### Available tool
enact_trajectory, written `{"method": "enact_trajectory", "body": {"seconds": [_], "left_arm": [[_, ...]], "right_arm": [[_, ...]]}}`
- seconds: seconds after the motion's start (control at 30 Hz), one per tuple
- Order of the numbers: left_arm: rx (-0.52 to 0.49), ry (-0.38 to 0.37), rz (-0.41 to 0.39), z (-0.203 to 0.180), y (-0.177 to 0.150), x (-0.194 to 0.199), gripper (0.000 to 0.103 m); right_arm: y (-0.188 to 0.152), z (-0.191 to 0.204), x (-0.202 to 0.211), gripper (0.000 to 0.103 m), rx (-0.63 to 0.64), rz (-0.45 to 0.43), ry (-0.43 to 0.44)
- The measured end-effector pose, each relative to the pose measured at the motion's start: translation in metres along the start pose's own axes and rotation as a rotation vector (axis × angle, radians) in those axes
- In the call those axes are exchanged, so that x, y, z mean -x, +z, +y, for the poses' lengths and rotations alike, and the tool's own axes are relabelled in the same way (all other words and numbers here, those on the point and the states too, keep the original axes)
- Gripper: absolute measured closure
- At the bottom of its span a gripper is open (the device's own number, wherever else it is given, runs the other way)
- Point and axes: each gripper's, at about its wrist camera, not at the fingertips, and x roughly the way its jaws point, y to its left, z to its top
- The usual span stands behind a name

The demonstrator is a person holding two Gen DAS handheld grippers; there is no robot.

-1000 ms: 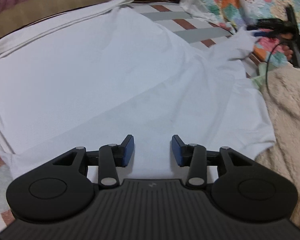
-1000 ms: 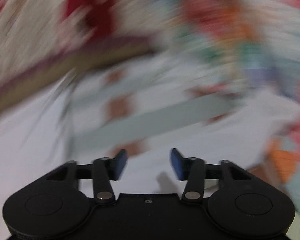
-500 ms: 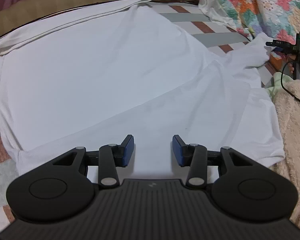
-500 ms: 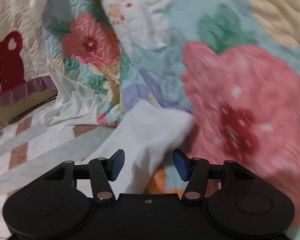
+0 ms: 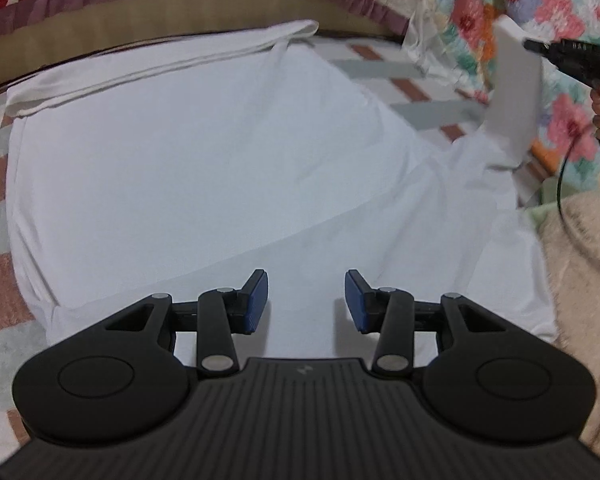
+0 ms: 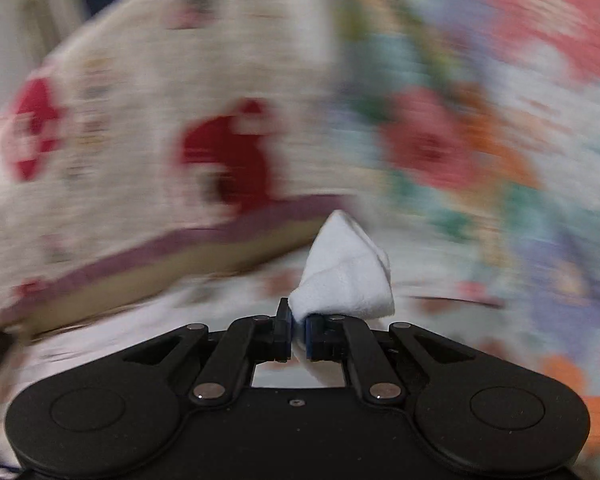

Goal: Fold clothes
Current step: 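Grasp the shirt sleeve with the right gripper and lift it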

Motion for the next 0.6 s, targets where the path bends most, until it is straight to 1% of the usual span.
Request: {"method": "enact_trajectory", "body": {"seconds": [0.1,0.2,0.23,0.27,0.47,0.5,0.53,0.57,0.6], "left_arm": [[0.019,-0.014,-0.049,0.002,0.002,0.010,0.061],[0.059,-0.018,-0.098,0.010,0.003,0.023,0.060],[0.079,-0.019,-0.113,0.013,0.003,0.027,0.059],[0.099,-0.019,-0.127,0.017,0.003,0.031,0.059],[0.282,-0.004,-0.157,0.055,-0.012,0.042,0.057],[0.310,-0.006,-0.157,0.061,-0.014,0.043,0.057],[0.324,-0.009,-0.155,0.065,-0.016,0.043,0.057],[0.338,-0.011,-0.153,0.068,-0.019,0.043,0.057],[0.351,-0.013,-0.151,0.072,-0.022,0.043,0.057]], "right_arm": [[-0.005,0.078,-0.004,0.095,0.056,0.015,0.170],[-0.029,0.155,-0.012,0.095,0.086,0.026,0.325],[-0.044,0.175,-0.018,0.095,0.094,0.043,0.356],[-0.060,0.190,-0.024,0.095,0.101,0.069,0.370],[-0.156,0.282,-0.061,0.095,0.144,0.224,0.453],[-0.166,0.290,-0.067,0.094,0.160,0.260,0.445],[-0.172,0.293,-0.073,0.089,0.182,0.301,0.422],[-0.178,0.296,-0.078,0.088,0.204,0.343,0.399],[-0.178,0.294,-0.080,0.080,0.212,0.368,0.371]]}}
